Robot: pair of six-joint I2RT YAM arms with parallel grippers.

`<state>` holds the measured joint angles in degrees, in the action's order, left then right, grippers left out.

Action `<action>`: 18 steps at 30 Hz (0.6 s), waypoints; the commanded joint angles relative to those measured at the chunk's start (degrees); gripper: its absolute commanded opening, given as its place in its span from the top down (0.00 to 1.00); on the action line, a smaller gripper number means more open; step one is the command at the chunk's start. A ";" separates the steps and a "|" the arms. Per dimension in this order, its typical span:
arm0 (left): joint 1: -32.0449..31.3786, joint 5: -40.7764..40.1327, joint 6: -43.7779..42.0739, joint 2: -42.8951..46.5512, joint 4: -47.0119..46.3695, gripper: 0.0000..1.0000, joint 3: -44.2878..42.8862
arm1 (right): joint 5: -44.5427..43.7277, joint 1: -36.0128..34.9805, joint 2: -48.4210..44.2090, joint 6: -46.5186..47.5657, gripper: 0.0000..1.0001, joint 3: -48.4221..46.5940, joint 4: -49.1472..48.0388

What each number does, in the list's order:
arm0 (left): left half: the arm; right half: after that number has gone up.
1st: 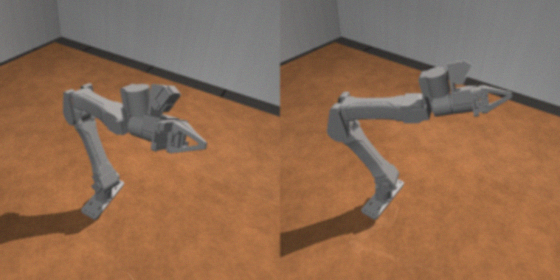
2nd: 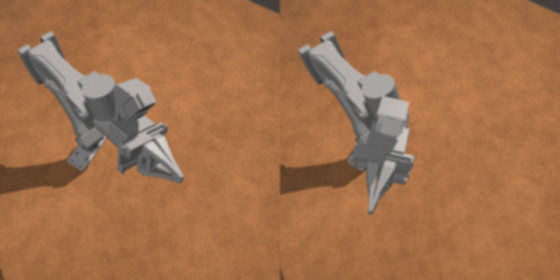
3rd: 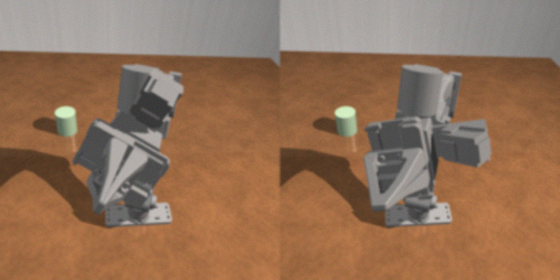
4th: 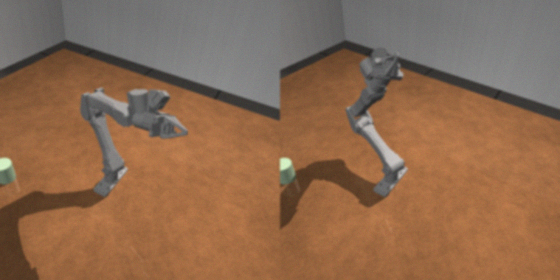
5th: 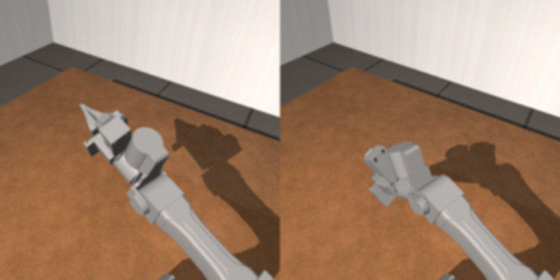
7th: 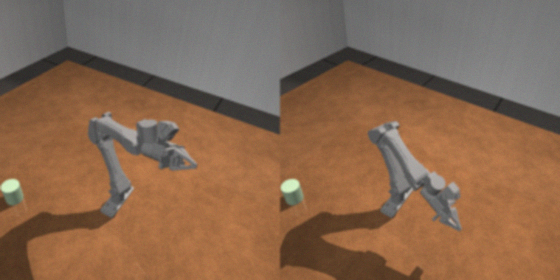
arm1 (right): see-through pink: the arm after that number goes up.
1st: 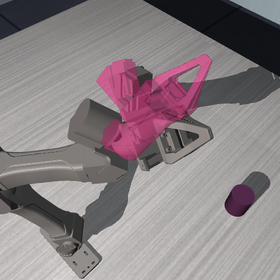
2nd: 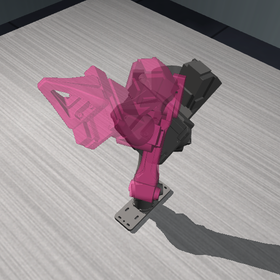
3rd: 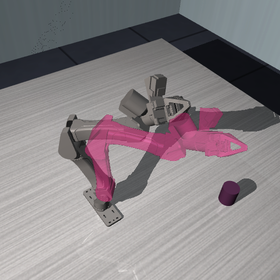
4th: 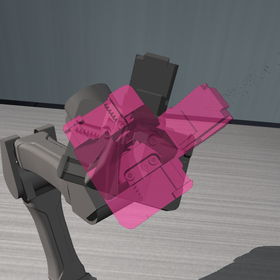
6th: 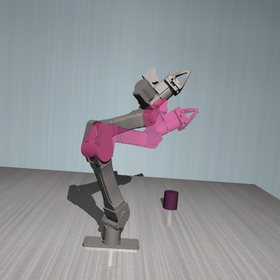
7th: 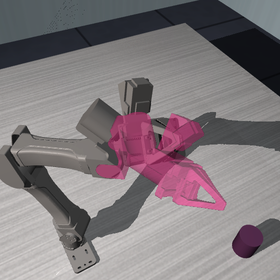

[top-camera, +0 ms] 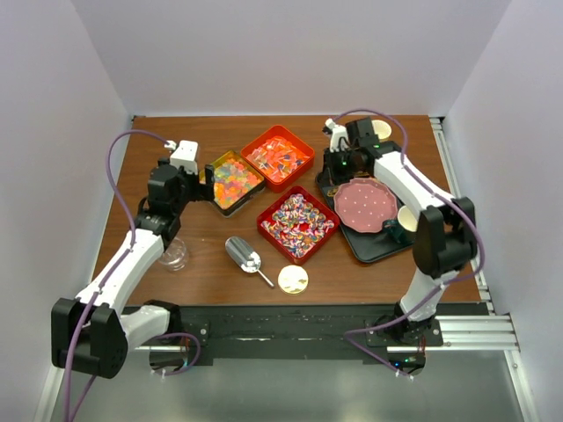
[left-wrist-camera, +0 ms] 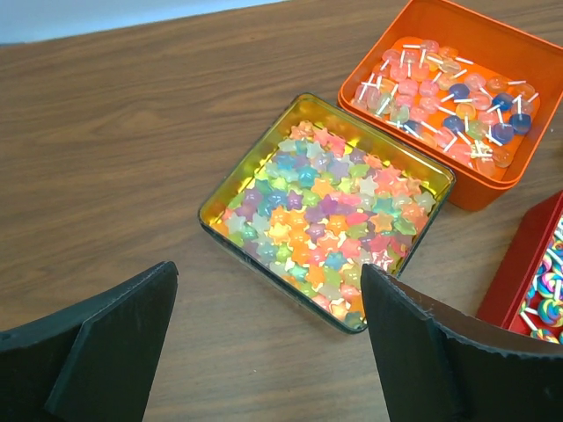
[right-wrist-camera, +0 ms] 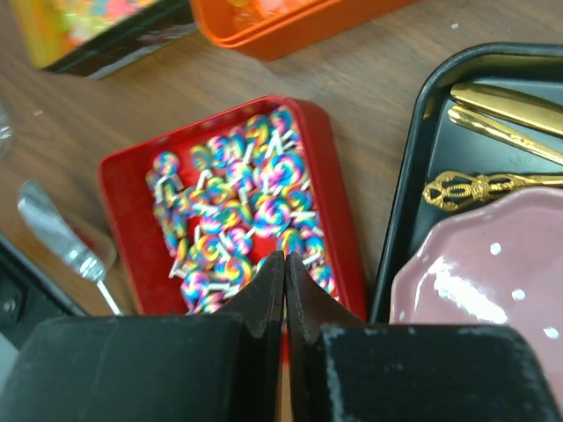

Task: Pack the candies
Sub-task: Move the distractor to the center of the board.

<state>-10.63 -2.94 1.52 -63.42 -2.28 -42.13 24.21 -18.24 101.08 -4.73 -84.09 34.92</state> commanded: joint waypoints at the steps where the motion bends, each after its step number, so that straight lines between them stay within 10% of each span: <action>1: 0.88 1.53 1.91 1.02 0.17 0.11 1.17 | -5.30 -2.59 5.60 -3.35 1.00 -5.02 -1.43; 18: 1.40 0.83 2.08 -0.74 0.70 0.11 1.17 | -9.18 -3.21 15.38 -3.54 1.00 -12.76 -1.17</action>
<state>-9.76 -2.31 2.57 -63.77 -0.95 -41.34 15.92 -21.56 117.08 -9.02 -94.80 34.11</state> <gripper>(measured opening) 0.896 0.007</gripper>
